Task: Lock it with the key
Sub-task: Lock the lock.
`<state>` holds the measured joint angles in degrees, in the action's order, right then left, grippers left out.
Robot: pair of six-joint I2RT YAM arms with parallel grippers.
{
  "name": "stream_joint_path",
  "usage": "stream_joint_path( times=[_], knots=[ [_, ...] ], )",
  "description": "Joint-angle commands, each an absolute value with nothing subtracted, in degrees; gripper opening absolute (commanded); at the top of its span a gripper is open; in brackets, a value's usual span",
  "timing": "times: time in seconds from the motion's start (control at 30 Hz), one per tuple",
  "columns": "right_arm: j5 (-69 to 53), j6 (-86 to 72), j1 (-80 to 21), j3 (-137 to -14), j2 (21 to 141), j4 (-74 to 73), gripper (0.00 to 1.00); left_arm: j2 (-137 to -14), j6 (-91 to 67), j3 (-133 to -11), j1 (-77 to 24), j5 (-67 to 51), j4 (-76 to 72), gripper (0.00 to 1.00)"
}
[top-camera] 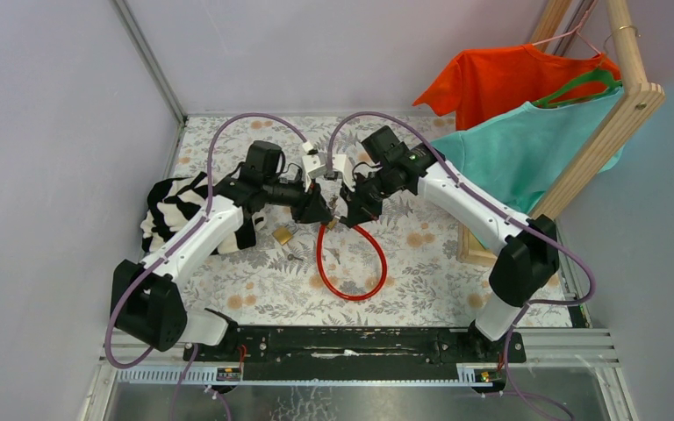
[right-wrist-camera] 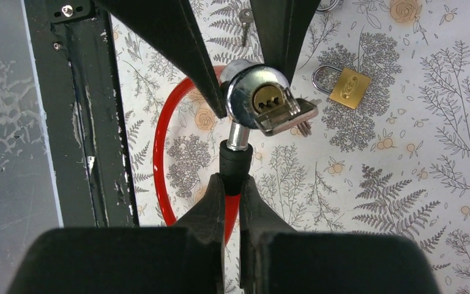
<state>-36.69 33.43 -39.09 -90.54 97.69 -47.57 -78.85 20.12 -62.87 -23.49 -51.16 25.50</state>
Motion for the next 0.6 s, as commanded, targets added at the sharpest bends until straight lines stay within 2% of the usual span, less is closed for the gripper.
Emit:
stream_joint_path(
  times=[0.0,0.2,0.57],
  knots=[
    [-44.6,25.5,-40.3,-95.2,97.2,-38.0,0.00,-78.9,21.5,-60.4,-26.5,-54.7,20.5,0.00],
    [-42.2,25.3,-40.1,-91.6,95.5,-34.7,0.00,-79.0,21.1,-59.0,-26.2,-57.3,19.0,0.00],
    [-46.0,24.0,-38.1,-82.0,89.5,-25.8,0.00,-78.6,19.0,-56.4,-23.8,-62.3,15.9,0.09]
  ],
)
